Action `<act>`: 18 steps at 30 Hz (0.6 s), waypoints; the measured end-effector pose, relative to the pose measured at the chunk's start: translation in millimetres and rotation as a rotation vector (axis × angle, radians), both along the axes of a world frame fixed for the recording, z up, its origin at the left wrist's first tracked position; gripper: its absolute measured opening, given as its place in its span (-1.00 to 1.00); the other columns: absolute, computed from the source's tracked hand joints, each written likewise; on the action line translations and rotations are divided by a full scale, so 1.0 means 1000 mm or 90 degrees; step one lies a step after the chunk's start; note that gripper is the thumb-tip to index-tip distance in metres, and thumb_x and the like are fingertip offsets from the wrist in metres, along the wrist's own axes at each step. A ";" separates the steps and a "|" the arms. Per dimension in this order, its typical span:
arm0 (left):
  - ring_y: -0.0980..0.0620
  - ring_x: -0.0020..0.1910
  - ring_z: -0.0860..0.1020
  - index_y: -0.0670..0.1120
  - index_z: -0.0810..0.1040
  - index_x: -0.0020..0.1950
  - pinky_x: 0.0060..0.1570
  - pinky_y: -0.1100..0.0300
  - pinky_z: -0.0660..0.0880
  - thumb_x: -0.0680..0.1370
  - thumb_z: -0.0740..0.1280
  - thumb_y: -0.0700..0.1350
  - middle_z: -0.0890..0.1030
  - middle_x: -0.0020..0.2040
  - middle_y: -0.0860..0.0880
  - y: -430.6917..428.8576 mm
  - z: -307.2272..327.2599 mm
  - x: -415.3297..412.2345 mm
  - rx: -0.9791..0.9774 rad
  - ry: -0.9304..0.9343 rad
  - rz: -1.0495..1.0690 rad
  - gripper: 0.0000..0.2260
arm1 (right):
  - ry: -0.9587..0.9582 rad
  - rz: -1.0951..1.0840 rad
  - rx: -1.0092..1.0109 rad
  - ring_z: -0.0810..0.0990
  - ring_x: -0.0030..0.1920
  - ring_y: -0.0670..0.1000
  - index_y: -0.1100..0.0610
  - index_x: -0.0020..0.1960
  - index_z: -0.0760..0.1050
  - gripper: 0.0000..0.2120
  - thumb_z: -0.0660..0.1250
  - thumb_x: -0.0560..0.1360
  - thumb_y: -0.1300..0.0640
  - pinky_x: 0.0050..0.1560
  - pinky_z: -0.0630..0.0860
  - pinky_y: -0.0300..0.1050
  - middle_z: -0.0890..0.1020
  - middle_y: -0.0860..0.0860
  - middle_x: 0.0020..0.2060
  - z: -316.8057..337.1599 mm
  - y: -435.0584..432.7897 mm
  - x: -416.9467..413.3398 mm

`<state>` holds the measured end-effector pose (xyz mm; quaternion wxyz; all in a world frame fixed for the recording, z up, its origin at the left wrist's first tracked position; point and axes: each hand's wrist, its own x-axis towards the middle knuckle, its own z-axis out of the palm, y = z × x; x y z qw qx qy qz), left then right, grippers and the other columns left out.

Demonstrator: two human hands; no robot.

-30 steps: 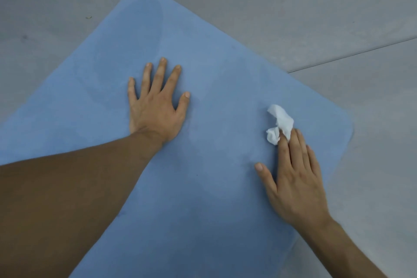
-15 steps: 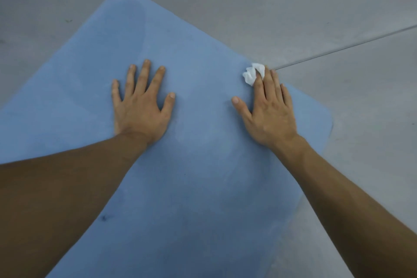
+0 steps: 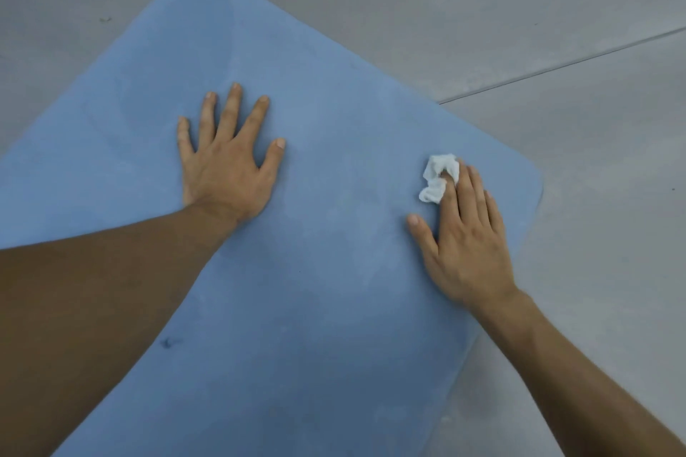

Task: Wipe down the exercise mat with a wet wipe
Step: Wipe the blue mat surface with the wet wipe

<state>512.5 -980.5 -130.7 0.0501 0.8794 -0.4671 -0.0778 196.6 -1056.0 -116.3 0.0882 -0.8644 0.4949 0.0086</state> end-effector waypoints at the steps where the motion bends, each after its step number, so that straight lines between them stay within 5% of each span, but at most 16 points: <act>1: -0.03 0.66 -0.13 0.22 0.00 0.66 0.58 -0.24 -0.15 0.64 -0.07 0.34 -0.07 0.69 0.12 0.000 0.000 0.000 0.000 0.001 -0.001 -0.41 | 0.003 -0.003 -0.008 0.01 0.66 0.08 0.22 0.65 0.08 -0.18 -0.10 0.62 -0.35 0.62 0.02 0.05 0.10 0.10 0.66 -0.002 -0.011 0.008; 11: 0.03 0.65 -0.21 0.32 -0.10 0.63 0.57 -0.22 -0.24 0.59 -0.04 0.45 -0.19 0.67 0.17 -0.006 0.000 0.018 0.083 0.072 -0.027 -0.36 | 0.005 -0.009 -0.004 -0.07 0.66 0.06 0.17 0.67 0.00 -0.19 -0.19 0.61 -0.34 0.63 -0.08 0.07 0.02 0.06 0.67 -0.009 -0.053 0.032; 18: -0.05 0.65 -0.23 0.18 -0.08 0.68 0.57 -0.19 -0.27 0.69 -0.03 0.25 -0.20 0.69 0.09 0.011 0.004 -0.049 0.057 0.085 -0.002 -0.43 | 0.030 0.062 0.011 -0.10 0.66 0.03 0.16 0.67 -0.02 -0.18 -0.21 0.62 -0.37 0.64 -0.10 -0.01 0.01 0.06 0.67 -0.003 0.007 -0.013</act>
